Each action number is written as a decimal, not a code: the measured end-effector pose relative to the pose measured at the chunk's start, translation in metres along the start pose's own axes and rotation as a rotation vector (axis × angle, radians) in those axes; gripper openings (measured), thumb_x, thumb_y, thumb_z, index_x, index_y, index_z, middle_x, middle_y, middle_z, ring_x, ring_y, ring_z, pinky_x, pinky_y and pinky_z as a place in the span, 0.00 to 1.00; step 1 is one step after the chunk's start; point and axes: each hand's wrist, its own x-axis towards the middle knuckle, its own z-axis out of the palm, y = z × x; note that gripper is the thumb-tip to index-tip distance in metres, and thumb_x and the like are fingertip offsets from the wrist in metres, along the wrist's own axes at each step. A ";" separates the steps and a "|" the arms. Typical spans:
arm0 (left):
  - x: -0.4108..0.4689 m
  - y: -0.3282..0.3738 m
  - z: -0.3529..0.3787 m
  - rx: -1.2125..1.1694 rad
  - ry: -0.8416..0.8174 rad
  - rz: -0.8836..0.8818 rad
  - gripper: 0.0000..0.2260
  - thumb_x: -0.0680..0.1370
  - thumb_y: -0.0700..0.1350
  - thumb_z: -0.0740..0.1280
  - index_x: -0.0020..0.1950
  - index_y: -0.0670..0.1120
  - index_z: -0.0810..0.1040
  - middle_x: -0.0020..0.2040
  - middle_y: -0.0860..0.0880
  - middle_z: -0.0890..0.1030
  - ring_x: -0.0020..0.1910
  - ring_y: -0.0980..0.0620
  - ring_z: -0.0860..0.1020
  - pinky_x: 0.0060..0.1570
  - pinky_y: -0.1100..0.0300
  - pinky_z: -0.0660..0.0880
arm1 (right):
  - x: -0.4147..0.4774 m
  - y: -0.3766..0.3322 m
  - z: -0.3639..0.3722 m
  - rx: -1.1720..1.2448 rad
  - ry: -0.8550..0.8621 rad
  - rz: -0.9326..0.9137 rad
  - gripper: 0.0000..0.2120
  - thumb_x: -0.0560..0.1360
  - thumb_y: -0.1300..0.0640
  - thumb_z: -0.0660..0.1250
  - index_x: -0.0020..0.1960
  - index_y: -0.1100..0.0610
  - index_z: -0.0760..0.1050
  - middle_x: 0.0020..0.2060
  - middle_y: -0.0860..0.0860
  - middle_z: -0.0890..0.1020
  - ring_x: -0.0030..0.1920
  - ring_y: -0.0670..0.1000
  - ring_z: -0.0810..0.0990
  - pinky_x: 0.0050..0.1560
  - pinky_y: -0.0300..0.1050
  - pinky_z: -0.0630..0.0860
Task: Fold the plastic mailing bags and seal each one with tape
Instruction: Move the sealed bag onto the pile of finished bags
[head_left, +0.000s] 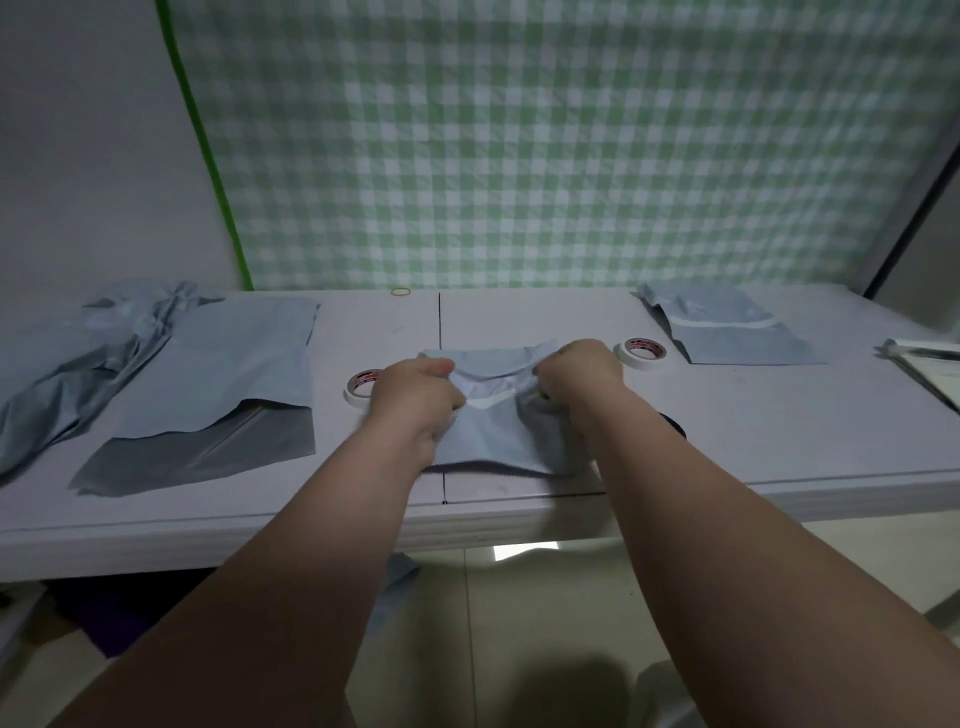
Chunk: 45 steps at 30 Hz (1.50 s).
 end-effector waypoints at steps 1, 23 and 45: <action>0.000 0.005 0.001 -0.116 -0.053 -0.072 0.17 0.73 0.25 0.61 0.57 0.38 0.78 0.58 0.41 0.77 0.55 0.44 0.77 0.57 0.50 0.75 | 0.003 0.000 -0.001 0.111 -0.025 0.030 0.14 0.77 0.54 0.63 0.61 0.58 0.74 0.56 0.54 0.77 0.55 0.53 0.77 0.49 0.40 0.68; -0.004 0.061 0.214 -0.167 -0.707 -0.120 0.25 0.75 0.26 0.58 0.70 0.43 0.69 0.63 0.42 0.75 0.55 0.45 0.78 0.53 0.54 0.77 | 0.081 0.160 -0.151 0.312 0.406 0.025 0.22 0.72 0.73 0.59 0.61 0.59 0.78 0.61 0.53 0.79 0.61 0.55 0.76 0.63 0.42 0.71; 0.041 0.027 0.304 0.978 -0.366 0.374 0.16 0.77 0.37 0.60 0.65 0.39 0.69 0.66 0.38 0.68 0.65 0.42 0.68 0.63 0.55 0.69 | 0.170 0.197 -0.137 -0.342 0.453 -0.001 0.14 0.77 0.61 0.56 0.60 0.60 0.73 0.60 0.56 0.73 0.62 0.58 0.70 0.57 0.47 0.67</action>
